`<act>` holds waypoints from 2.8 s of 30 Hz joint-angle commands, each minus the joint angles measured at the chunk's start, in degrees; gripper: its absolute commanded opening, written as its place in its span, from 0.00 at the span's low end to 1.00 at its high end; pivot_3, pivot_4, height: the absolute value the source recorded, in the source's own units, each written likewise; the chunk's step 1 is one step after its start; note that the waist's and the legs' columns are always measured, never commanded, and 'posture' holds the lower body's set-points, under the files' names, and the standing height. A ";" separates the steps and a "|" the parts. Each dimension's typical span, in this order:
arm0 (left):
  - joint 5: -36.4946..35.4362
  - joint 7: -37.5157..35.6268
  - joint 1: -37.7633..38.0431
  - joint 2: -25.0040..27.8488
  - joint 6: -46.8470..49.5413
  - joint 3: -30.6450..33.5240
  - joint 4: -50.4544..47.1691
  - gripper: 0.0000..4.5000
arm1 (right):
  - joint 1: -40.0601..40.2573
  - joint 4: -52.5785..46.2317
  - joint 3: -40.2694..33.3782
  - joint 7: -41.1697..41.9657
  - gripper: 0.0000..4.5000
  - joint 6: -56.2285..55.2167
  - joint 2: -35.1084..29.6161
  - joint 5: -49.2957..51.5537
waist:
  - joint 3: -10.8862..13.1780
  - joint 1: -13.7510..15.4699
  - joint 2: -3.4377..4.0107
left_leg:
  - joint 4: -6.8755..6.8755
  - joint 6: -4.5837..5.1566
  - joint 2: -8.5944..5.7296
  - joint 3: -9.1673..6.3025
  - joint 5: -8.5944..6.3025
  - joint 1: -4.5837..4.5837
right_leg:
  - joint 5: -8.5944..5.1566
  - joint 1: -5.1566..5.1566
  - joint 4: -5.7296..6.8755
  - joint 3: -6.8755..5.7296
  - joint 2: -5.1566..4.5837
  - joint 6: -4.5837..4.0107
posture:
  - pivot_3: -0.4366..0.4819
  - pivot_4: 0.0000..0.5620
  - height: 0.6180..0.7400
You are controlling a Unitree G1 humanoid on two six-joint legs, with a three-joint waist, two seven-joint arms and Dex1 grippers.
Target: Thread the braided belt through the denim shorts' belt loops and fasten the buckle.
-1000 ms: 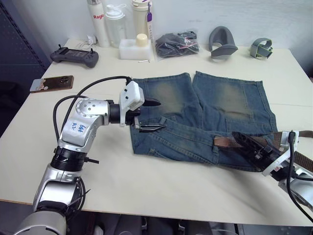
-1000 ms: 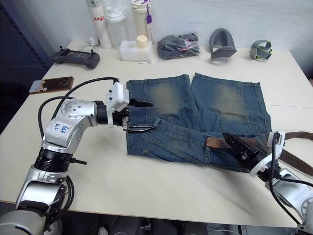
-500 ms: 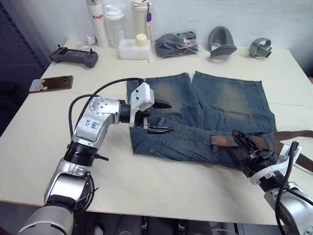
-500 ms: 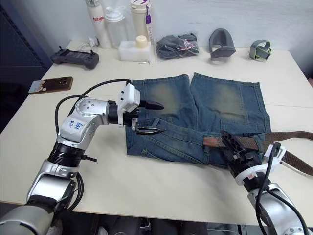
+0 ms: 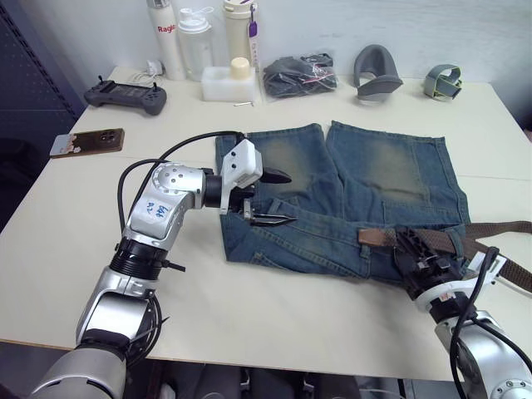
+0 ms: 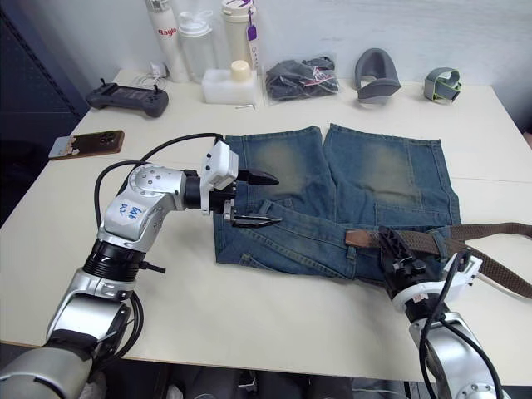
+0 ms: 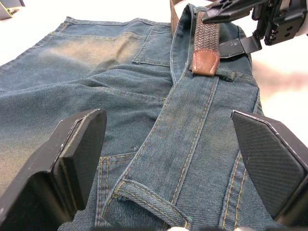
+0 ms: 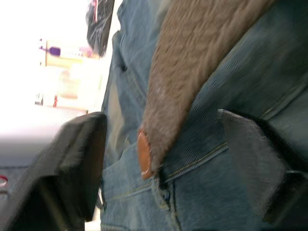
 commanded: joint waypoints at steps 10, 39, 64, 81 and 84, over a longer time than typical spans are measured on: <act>0.25 0.04 -0.91 -0.18 -1.09 0.73 -0.04 1.00 | 0.00 -1.83 -2.89 2.68 0.00 -3.49 -0.36 -1.80 | 0.00 0.09 0.00 | 0.00 0.00 -0.01 0.00 0.00 0.00 | 0.00 0.00 0.03 0.00 0.01 0.00 | 0.48 0.27 0.25; 0.79 -0.73 -2.20 -0.37 -1.67 0.66 1.39 1.00 | -1.56 -5.79 10.05 4.04 0.00 -4.08 6.69 -1.35 | -0.01 -0.89 0.02 | 0.03 -0.01 0.03 0.00 0.00 0.01 | 0.00 -0.05 0.12 0.03 0.03 0.00 | 0.48 0.27 0.25; 0.80 -0.39 -2.33 -0.09 -1.14 0.48 0.53 1.00 | -10.06 4.57 18.32 1.81 0.00 7.60 -0.99 -18.12 | -0.10 -1.43 -0.03 | 0.06 -0.05 0.03 0.02 0.03 0.04 | 0.00 -0.08 0.25 0.05 0.05 -0.01 | 0.48 0.27 0.25; 1.09 -0.69 -2.83 -1.08 -2.35 0.25 1.77 1.00 | -7.05 0.74 1.97 0.26 0.83 -2.68 2.26 -6.31 | -0.09 -1.16 -0.02 | 0.15 -0.01 -0.05 -0.01 0.00 0.00 | 0.00 -0.08 0.34 0.10 0.02 0.00 | 0.48 0.27 0.25; 1.19 -0.70 -2.79 -0.98 -2.37 0.25 1.77 1.00 | -7.64 1.21 2.06 0.02 0.71 -2.86 2.55 -5.80 | -0.09 -1.25 -0.01 | 0.14 -0.01 -0.04 -0.01 0.00 0.00 | 0.00 -0.10 0.38 0.10 0.02 0.00 | 0.48 0.27 0.25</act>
